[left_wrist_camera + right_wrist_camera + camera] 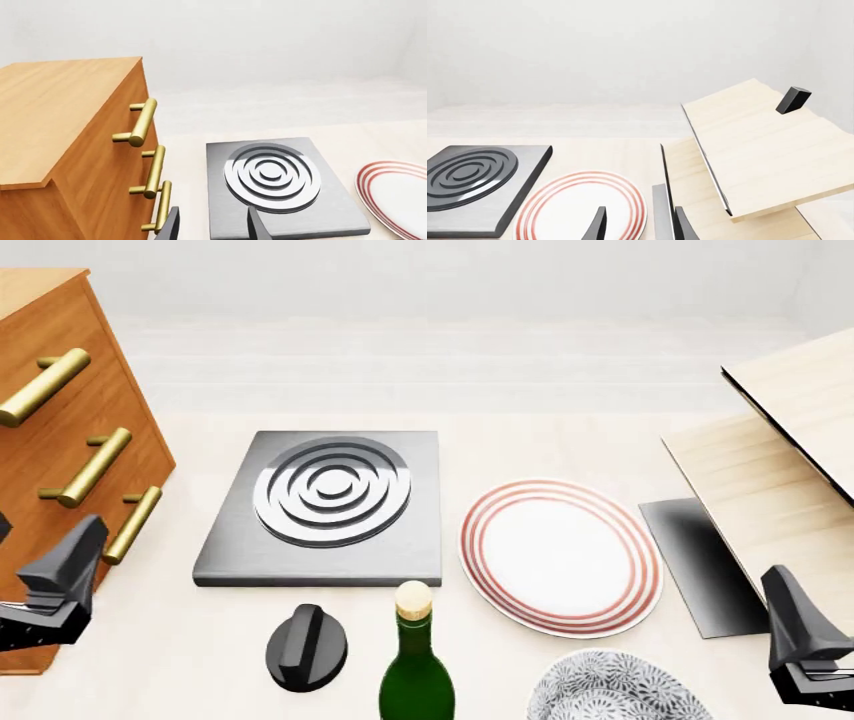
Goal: Turn on the stove.
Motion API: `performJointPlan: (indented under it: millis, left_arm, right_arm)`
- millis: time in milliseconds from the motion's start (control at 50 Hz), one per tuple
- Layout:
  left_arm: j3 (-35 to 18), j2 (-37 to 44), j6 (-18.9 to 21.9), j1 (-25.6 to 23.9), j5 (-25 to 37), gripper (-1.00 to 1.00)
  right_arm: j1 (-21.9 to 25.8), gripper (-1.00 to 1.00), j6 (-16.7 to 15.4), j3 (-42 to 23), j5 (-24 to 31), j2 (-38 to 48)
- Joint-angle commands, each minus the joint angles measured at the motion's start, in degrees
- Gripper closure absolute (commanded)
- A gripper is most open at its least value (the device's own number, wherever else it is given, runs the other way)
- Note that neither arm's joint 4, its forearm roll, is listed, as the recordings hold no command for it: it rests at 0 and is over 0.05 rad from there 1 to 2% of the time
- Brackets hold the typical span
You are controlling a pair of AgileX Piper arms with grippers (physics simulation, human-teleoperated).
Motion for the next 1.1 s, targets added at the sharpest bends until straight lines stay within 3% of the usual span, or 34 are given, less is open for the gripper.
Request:
performJointPlan:
  millis: [20,100,120,140,180,400,440,760,800,1020,1100]
  left_arm:
    - [-10.80,12.82,0.35,-2.18,2.95,-1.00]
    - [-13.91,17.96,-1.35,-3.78,4.51,-1.00]
    - [-16.17,19.63,-3.96,-5.15,6.45,-1.00]
    - [-17.40,20.29,-2.41,-5.71,7.46,-1.00]
    - [-18.99,21.27,-5.07,-6.03,8.81,-1.00]
    - [-26.14,27.66,-6.55,-10.28,14.72,-1.00]
    - [-27.34,29.76,-9.04,-12.16,15.92,-1.00]
    - [-26.75,34.66,-11.51,-15.86,17.73,-1.00]
    - [-26.24,34.95,-9.73,-16.09,17.93,-1.00]
    - [-27.81,37.27,-9.82,-19.07,22.30,-1.00]
    - [-27.00,37.96,-7.98,-20.04,21.94,-1.00]
  right_arm:
    - [-0.01,-1.00,-0.16,0.01,0.10,-0.15]
    - [-0.02,-1.00,-0.07,0.06,-0.11,0.09]
    - [-0.01,-1.00,-0.17,0.06,-0.15,0.07]
    - [-0.01,-1.00,-0.18,0.06,-0.11,0.03]
    - [-0.02,-1.00,-0.11,0.07,-0.14,0.10]
    - [-0.01,-1.00,-0.21,0.04,0.02,-0.08]
    - [-0.02,-1.00,-0.17,0.04,0.08,-0.12]
    - [-0.01,-1.00,-0.24,0.05,-0.14,0.08]
    - [-0.02,-1.00,-0.22,0.06,-0.18,0.13]
    - [-0.01,-1.00,-0.24,0.06,-0.12,0.06]
    - [-0.02,-1.00,-0.24,0.06,-0.13,0.07]
